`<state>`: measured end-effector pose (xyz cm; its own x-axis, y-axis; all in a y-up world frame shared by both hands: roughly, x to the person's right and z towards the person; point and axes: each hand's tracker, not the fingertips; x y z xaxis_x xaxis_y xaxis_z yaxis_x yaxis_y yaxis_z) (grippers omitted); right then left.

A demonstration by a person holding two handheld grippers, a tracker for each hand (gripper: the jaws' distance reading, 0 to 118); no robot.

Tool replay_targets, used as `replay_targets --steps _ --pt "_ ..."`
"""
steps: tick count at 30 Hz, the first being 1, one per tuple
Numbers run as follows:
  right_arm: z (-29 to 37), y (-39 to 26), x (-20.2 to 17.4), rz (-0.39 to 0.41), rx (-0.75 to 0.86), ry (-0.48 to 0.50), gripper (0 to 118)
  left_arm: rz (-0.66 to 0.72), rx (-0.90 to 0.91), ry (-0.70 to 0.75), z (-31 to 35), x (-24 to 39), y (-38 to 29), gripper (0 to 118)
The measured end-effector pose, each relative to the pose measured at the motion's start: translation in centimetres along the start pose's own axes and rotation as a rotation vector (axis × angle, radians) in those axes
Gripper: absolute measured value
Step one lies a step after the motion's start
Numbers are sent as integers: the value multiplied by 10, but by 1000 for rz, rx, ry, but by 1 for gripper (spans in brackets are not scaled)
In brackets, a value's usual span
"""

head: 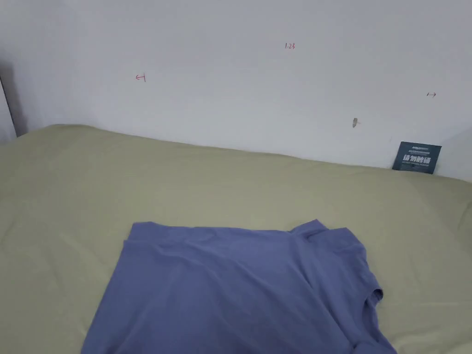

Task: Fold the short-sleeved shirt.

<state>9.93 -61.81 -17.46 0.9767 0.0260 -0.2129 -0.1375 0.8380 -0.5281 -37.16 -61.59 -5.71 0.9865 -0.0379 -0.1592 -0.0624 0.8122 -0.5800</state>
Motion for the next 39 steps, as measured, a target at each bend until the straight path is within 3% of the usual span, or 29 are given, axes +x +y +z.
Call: replay_targets --steps 6,7,9,10,11,16,18,19,20,21,22,23,26,27,28,32,34,35,37,38,39 --pt "-2 -12 2 -37 -30 18 0 42 -63 25 -20 -15 -2 1" --pt "-4 -12 4 -36 -34 14 0 68 -95 9 -28 -21 -1 10" --pt "-8 -11 10 -44 -43 11 0 115 -152 0 -43 -28 1 67" --pt "-11 -10 15 -55 -50 8 0 147 -172 -10 -53 -29 0 89" --pt "-13 -9 19 -68 -61 7 0 156 -191 -25 -62 -32 -1 93" --pt "-24 -10 40 -124 -93 -21 0 82 -233 -33 -103 -28 3 92" --pt "-26 -10 47 -141 -105 -29 0 75 -269 -20 -114 -27 5 82" --pt "-27 -10 50 -149 -113 -30 0 81 -298 -15 -118 -27 6 69" --pt "-29 -11 53 -156 -120 -36 0 91 -284 -7 -119 -27 5 32" --pt "-31 -11 56 -163 -129 -39 0 96 -280 -5 -120 -29 5 4" --pt "-35 -13 61 -175 -141 -38 2 104 -273 -17 -118 -31 2 4" --pt "-41 -14 66 -187 -157 -34 22 107 -277 -44 -119 -32 2 4" --pt "-64 -19 85 -234 -254 6 51 94 -272 -56 -116 -32 2 4" --pt "-73 -22 89 -250 -291 33 81 91 -262 -63 -115 -32 2 4" --pt "-80 -24 92 -267 -306 36 94 88 -255 -72 -116 -33 4 4" --pt "-106 -31 99 -291 -325 39 90 121 -262 -81 -115 -34 5 4" --pt "-120 -34 98 -244 -381 17 90 120 -263 -83 -115 -33 4 4" --pt "-124 -35 93 -208 -412 20 76 118 -263 -84 -114 -33 4 4" --pt "-120 -34 86 -157 -396 36 16 126 -259 -96 -114 -33 5 4" --pt "-114 -32 81 -170 -354 60 2 132 -252 -113 -113 -35 2 4" --pt "-107 -30 76 -165 -319 38 2 134 -237 -118 -111 -36 1 4"
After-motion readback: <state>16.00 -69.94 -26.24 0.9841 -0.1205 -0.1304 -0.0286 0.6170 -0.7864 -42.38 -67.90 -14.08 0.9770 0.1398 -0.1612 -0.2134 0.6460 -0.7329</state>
